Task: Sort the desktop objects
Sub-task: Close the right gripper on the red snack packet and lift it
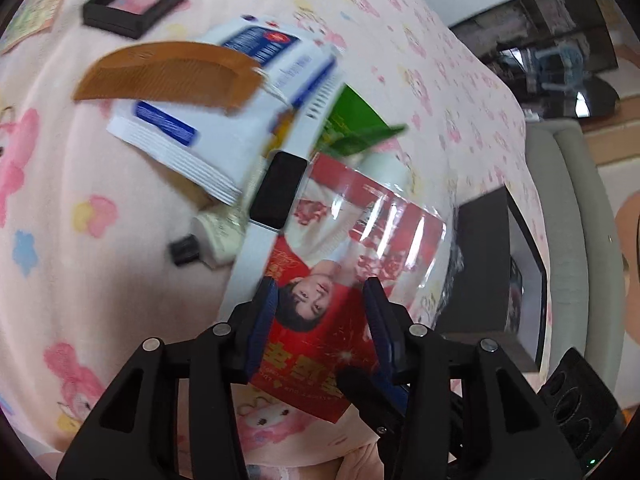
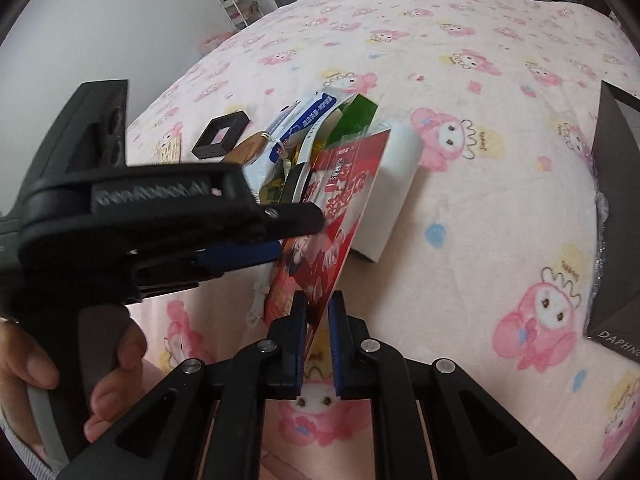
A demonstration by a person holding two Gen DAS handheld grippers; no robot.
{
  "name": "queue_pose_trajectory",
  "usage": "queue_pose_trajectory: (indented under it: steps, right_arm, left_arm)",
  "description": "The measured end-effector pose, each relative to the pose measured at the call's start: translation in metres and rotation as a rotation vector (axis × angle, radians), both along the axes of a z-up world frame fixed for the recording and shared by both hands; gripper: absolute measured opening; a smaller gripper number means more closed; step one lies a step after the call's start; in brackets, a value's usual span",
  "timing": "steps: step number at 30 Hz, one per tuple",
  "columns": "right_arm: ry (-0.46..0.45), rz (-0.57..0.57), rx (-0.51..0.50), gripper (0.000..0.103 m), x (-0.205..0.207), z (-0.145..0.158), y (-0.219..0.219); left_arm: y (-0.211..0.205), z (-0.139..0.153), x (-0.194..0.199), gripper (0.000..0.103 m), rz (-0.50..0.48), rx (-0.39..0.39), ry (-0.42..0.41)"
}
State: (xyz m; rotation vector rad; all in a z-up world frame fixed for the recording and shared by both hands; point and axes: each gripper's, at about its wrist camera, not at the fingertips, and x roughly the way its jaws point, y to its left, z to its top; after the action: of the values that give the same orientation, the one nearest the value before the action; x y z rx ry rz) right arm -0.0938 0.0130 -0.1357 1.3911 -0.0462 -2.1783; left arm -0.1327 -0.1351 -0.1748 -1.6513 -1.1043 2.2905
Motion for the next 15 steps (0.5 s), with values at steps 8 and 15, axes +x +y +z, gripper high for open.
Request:
queue_pose_trajectory:
  steps: [8,15]
  right_arm:
    - [0.020,-0.038,0.035,0.007,0.009,0.006,0.038]
    - [0.021,-0.056,0.050,0.007,0.011,0.006,0.050]
  left_arm:
    - [0.009,0.003,-0.002,0.044,-0.049,0.024,0.013]
    - [0.014,0.000,-0.002,0.046,-0.063,-0.002,-0.011]
